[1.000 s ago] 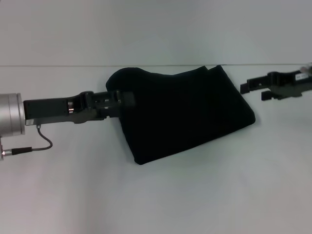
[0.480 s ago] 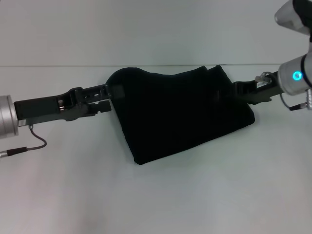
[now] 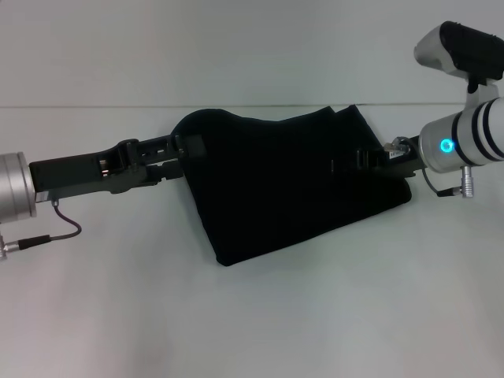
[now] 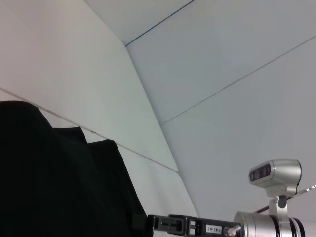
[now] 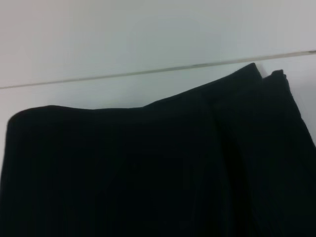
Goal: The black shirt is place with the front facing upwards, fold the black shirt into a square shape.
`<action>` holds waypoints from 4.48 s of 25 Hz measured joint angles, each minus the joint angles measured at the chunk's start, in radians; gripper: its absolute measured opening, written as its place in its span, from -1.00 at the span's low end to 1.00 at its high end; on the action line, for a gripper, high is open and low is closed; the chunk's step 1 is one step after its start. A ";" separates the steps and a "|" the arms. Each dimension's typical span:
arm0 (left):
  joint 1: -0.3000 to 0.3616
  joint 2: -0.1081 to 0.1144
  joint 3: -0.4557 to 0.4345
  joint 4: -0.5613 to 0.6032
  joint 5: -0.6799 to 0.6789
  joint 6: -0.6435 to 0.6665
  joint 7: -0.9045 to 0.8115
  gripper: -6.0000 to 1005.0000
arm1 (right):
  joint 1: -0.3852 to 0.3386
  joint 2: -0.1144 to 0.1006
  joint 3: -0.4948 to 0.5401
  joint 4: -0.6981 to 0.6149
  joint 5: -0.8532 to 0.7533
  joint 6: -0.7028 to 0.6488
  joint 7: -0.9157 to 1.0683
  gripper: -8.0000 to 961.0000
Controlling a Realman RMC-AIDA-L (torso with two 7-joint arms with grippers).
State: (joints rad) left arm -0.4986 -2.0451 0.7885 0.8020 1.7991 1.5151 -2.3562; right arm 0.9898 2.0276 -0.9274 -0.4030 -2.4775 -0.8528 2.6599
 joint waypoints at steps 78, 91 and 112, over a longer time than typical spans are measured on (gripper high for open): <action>-0.002 -0.016 -0.052 -0.003 -0.013 -0.062 0.009 0.89 | -0.052 0.018 -0.070 -0.232 0.010 -0.066 0.038 -0.90; 0.003 -0.020 -0.054 -0.003 -0.041 -0.058 0.009 0.89 | -0.087 0.063 -0.085 -0.529 -0.205 -0.201 0.176 -0.85; 0.000 -0.026 -0.054 -0.017 -0.050 -0.070 0.012 0.89 | -0.037 0.044 -0.091 -0.174 -0.283 -0.006 0.128 -0.77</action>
State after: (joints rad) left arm -0.4986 -2.0709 0.7348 0.7849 1.7492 1.4449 -2.3439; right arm 0.9525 2.0718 -1.0187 -0.5770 -2.7607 -0.8591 2.7882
